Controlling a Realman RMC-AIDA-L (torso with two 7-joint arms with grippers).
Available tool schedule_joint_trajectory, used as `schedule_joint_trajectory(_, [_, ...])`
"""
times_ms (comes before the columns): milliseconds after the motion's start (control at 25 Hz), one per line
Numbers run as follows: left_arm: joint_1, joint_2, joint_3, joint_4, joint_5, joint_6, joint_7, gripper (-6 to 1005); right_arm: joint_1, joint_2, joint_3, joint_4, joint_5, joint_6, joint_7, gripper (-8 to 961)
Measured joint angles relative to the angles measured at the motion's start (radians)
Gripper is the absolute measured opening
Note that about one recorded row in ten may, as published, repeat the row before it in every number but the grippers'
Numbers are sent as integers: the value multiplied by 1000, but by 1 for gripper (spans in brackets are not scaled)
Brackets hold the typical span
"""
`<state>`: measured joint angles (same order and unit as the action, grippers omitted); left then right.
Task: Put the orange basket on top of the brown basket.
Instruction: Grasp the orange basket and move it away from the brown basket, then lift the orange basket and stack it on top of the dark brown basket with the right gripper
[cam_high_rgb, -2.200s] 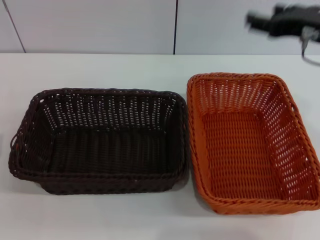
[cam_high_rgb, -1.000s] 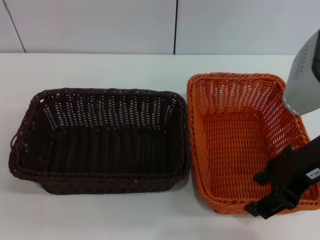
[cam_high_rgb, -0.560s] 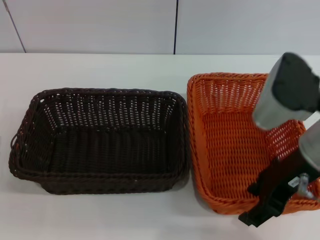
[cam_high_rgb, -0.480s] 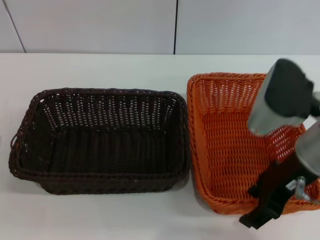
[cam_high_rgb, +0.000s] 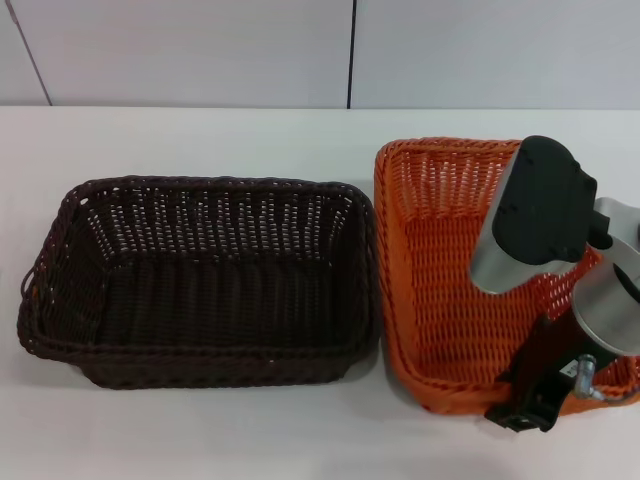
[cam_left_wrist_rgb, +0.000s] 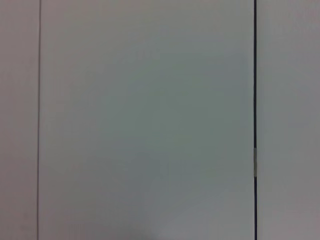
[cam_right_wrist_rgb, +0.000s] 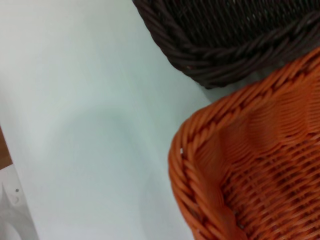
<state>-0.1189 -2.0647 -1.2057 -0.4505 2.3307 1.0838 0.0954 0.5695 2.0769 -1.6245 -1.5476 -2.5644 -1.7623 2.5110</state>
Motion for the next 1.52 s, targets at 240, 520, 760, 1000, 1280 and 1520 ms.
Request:
schedule_joint_trajectory(240, [-19, 0, -4, 30, 0, 0, -1, 741, -1, 0, 3, -59, 3, 6, 29, 254])
schedule_joint_trajectory(520, [-25, 0, -13, 36, -1, 0, -2, 741, 1, -2, 22, -168, -13, -8, 94, 188])
schedule_joint_trajectory(760, [-28, 2, -13, 37, -1, 1, -2, 741, 11, -3, 40, -345, -67, -44, 151, 145])
schedule_joint_trajectory(1000, [-28, 2, -12, 38, -1, 1, -2, 741, 41, -2, 31, -418, -128, -40, 151, 125])
schedule_joint_trajectory(1280, [-29, -1, -12, 48, -1, 0, -2, 741, 62, -1, -136, -420, -244, 130, -162, 123])
schedule_joint_trajectory(1520, [-28, -3, -12, 54, -1, -2, -2, 741, 41, 0, -285, -409, -314, 248, -398, 123])
